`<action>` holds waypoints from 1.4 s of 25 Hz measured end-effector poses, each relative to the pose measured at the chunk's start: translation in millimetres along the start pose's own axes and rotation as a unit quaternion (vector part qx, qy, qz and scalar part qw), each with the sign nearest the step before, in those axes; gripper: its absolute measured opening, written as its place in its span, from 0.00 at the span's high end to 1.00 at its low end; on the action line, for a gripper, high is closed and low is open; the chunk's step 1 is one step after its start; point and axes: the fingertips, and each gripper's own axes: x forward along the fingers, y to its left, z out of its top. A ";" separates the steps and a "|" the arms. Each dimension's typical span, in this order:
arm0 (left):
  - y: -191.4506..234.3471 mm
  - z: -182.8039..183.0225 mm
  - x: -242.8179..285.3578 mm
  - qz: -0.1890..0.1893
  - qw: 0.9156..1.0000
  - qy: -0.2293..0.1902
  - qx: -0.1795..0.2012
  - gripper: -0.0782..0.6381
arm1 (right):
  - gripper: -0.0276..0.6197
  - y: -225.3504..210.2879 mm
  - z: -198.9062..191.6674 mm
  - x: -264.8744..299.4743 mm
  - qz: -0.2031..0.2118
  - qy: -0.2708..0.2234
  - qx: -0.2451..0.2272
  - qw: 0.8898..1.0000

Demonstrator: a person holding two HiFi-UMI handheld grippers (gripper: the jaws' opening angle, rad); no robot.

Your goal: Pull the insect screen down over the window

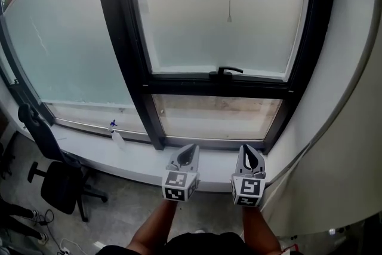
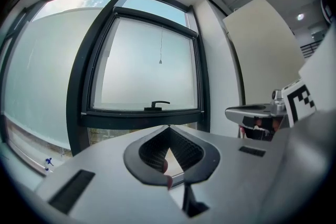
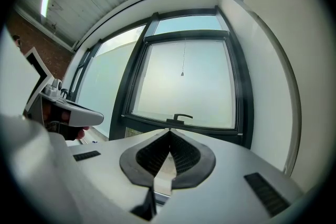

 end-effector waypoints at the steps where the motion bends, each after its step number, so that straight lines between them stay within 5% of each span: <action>1: 2.0 0.1 3.7 -0.001 1.000 0.000 0.001 0.89 | 0.96 -1.0 0.3 4.5 -0.001 0.000 -0.001 1.000; 20: 38.5 3.3 138.5 0.048 0.999 0.012 -0.015 0.89 | 0.96 -49.4 -6.0 144.9 0.062 0.005 0.039 0.997; 35: 59.0 15.4 223.8 0.087 0.996 0.019 -0.001 0.89 | 0.96 -95.4 -15.7 240.5 0.099 -0.011 0.003 0.995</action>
